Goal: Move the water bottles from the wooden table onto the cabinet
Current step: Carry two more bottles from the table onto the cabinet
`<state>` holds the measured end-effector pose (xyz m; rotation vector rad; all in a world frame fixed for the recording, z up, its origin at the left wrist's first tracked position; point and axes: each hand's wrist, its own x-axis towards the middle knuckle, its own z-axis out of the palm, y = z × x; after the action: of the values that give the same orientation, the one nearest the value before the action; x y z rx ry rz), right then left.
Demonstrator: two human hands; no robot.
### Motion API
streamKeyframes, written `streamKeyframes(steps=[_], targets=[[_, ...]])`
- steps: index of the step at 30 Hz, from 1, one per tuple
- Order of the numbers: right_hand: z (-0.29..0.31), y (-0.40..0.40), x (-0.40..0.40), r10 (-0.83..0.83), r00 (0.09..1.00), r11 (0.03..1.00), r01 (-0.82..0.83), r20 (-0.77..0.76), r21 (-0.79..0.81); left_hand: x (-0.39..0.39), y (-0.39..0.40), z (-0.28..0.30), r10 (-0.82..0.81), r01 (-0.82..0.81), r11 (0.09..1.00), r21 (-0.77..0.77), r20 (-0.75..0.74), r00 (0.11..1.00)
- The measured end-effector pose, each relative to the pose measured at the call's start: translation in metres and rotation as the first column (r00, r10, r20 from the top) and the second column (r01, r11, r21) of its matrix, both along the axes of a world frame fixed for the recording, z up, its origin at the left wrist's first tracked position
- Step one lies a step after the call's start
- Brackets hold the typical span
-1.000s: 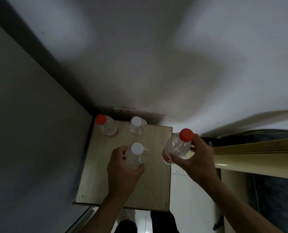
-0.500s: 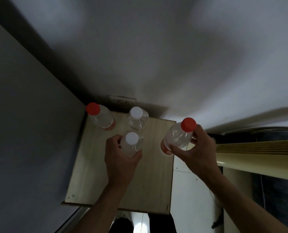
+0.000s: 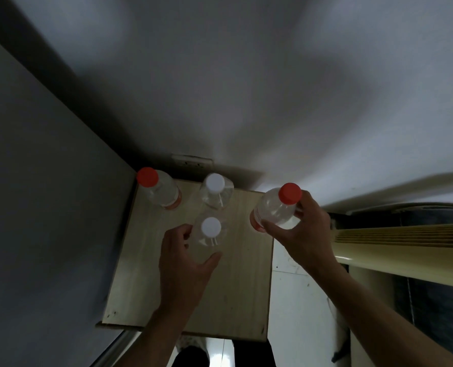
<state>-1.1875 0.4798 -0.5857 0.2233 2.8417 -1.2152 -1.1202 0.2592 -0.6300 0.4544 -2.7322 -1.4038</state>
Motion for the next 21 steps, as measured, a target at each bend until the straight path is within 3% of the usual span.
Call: streamKeyframes(steps=[11, 21], targets=[[-0.026, -0.010, -0.006, -0.018, 0.999, 0.997, 0.021, 0.035, -0.068, 0.010, -0.016, 0.004, -0.045, 0.050, 0.993, -0.106, 0.053, 0.998], [-0.006, -0.002, -0.012, 0.059, 0.988, 0.998, -0.057, 0.144, -0.021, 0.013, -0.016, 0.030, -0.064, 0.074, 0.990, -0.120, 0.083, 0.995]])
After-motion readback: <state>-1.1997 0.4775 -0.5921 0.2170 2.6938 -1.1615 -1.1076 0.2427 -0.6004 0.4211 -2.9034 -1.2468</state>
